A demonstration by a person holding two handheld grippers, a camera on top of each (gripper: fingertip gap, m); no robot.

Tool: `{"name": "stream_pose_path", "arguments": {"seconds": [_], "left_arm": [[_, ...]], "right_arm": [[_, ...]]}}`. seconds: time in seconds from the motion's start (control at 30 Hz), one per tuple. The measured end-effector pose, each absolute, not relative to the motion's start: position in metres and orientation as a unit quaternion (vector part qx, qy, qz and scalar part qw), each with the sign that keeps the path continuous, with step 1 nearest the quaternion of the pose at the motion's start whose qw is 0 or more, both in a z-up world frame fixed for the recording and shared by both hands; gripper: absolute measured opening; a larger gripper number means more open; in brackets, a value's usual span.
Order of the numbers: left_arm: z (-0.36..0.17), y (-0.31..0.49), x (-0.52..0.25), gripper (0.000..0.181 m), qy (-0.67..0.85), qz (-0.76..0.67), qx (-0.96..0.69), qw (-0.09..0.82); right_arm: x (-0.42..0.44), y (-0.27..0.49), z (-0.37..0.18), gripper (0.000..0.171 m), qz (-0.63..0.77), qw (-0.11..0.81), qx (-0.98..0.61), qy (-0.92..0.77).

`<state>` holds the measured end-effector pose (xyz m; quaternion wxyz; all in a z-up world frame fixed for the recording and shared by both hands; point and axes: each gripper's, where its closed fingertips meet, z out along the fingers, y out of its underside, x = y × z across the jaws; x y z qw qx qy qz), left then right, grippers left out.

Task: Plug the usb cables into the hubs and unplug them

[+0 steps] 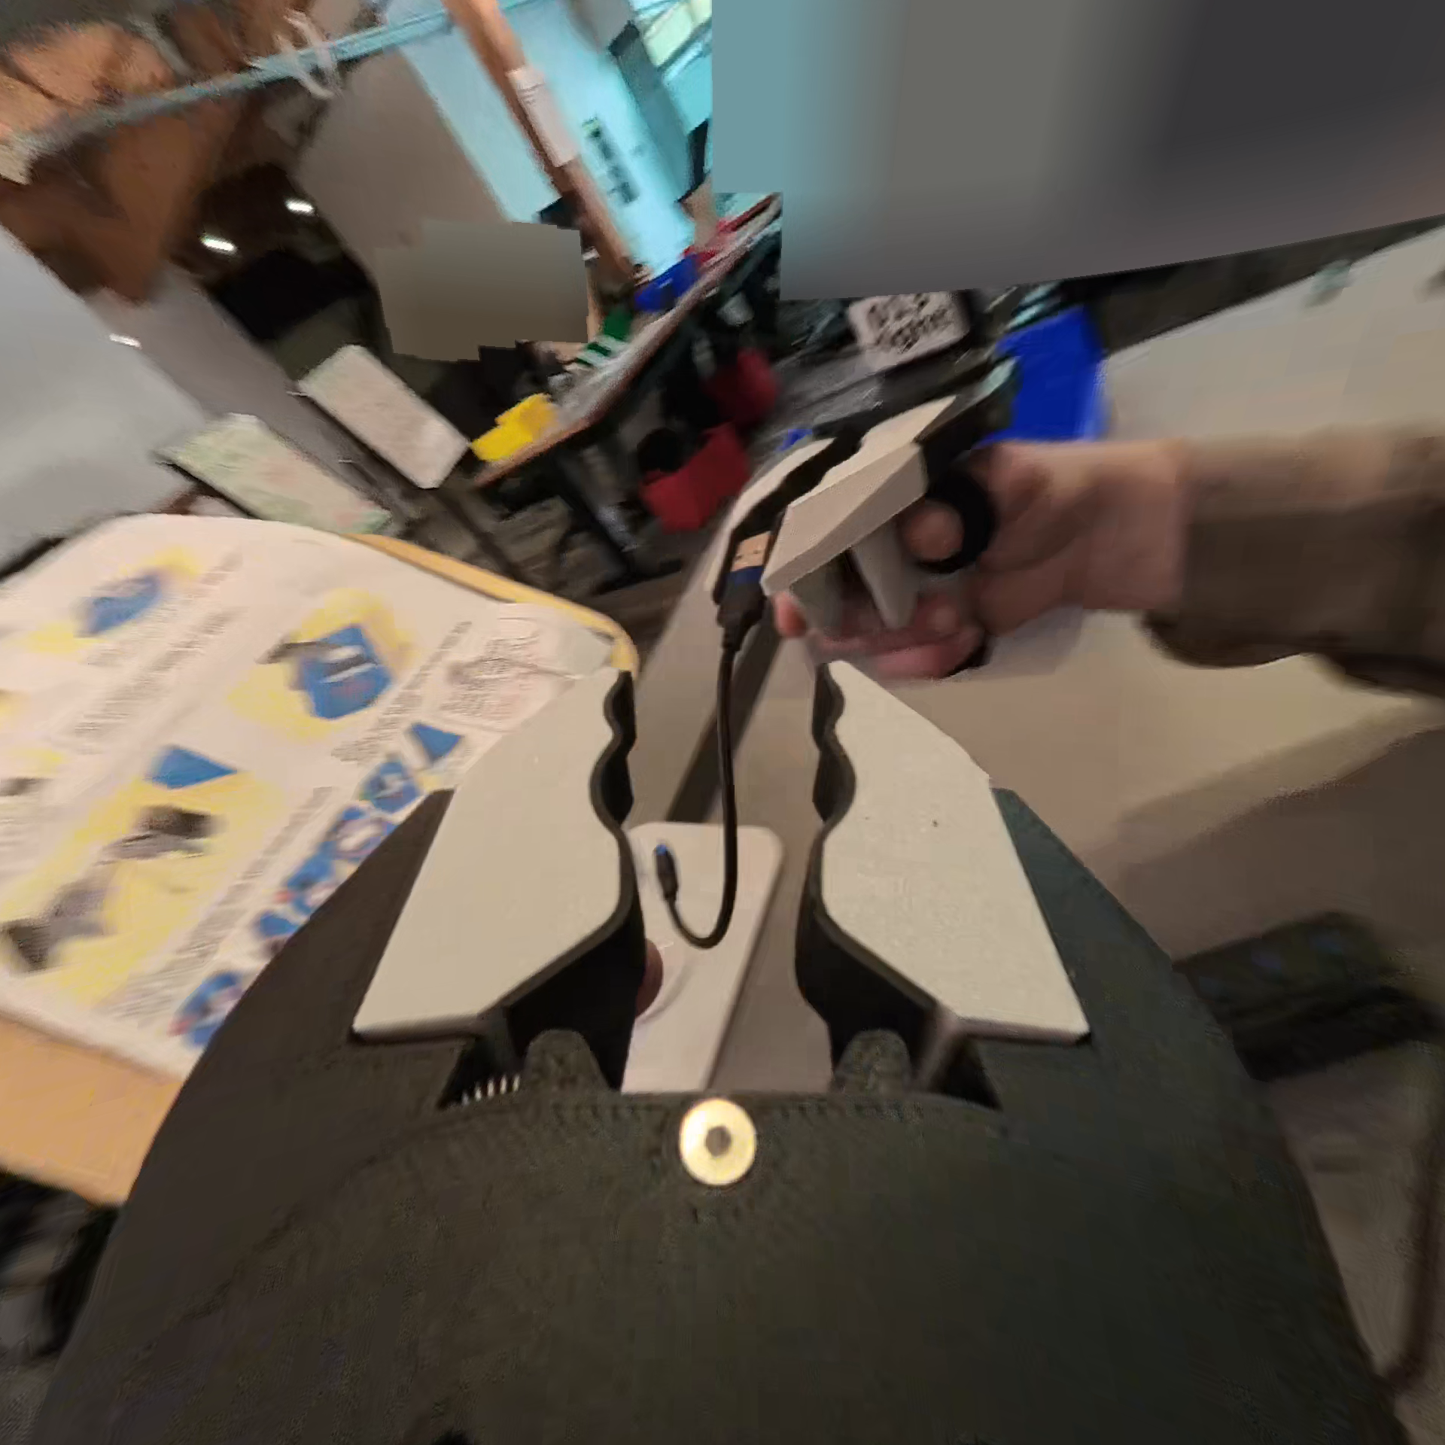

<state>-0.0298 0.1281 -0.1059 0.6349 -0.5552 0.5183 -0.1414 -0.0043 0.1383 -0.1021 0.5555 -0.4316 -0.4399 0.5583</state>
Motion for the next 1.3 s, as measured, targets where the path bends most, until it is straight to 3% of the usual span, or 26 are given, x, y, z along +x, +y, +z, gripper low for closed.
{"name": "stream_pose_path", "arguments": {"seconds": [0.13,0.27,0.4,0.6,0.77,0.97,1.3], "left_arm": [[-0.085,0.109,-0.037,0.045,0.469,-0.368,-0.521,0.611],[-0.080,0.133,-0.068,0.025,0.371,-0.506,-0.489,0.606],[-0.134,0.160,-0.056,0.030,0.414,-0.414,-0.553,0.592],[-0.115,0.116,-0.021,0.043,0.474,-0.434,-0.470,0.605],[-0.096,0.117,-0.020,0.040,0.450,-0.396,-0.460,0.654],[-0.093,0.115,-0.014,0.021,0.453,-0.372,-0.461,0.666],[-0.097,0.114,-0.009,0.016,0.463,-0.346,-0.459,0.675]], "right_arm": [[-0.003,0.111,-0.096,0.013,0.617,0.529,-0.362,-0.457],[0.002,0.089,-0.078,0.013,0.679,0.510,-0.288,-0.443],[-0.004,0.082,-0.069,0.013,0.696,0.512,-0.267,-0.426],[-0.017,0.105,-0.078,0.014,0.665,0.543,-0.318,-0.403],[-0.017,0.110,-0.083,0.013,0.635,0.552,-0.343,-0.418],[-0.015,0.114,-0.085,0.013,0.634,0.546,-0.353,-0.419],[-0.015,0.114,-0.093,0.013,0.625,0.521,-0.375,-0.443]]}}
